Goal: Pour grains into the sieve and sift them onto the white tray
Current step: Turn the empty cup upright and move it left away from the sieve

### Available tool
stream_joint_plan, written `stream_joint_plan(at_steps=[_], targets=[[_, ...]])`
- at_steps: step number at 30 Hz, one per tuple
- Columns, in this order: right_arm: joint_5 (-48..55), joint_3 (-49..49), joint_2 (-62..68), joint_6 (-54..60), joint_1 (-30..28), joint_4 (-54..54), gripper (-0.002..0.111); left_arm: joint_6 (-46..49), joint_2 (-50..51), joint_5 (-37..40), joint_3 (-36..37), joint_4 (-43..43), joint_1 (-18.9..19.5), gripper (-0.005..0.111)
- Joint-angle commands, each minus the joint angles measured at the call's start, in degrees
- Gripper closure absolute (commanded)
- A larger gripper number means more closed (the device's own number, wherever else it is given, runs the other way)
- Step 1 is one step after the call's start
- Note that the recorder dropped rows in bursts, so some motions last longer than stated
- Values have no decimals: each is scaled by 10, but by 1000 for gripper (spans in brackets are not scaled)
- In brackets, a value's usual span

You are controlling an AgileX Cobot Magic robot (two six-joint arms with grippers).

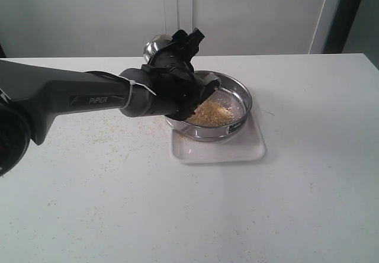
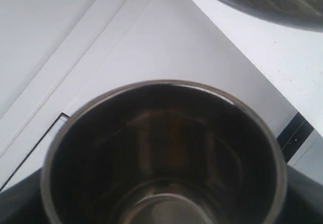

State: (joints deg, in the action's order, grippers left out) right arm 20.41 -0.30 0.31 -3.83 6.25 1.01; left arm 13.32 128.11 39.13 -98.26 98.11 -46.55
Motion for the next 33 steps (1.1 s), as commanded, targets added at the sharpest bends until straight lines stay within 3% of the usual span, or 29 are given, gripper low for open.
stream_joint_plan(at_steps=[1,13,24,28,33], targets=[[-9,3,-3,1,-6,-1,108,-34,-7,12,-4,-11,1,107],[-9,3,-3,1,-6,-1,108,-336,-25,-31,-4,-48,7,107],[-9,3,-3,1,-6,-1,108,-375,-52,-110,-4,-176,7,107],[-9,3,-3,1,-6,-1,108,-465,-71,-164,-4,-234,32,107],[-9,3,-3,1,-6,-1,108,-467,-82,-190,-4,-389,84,107]])
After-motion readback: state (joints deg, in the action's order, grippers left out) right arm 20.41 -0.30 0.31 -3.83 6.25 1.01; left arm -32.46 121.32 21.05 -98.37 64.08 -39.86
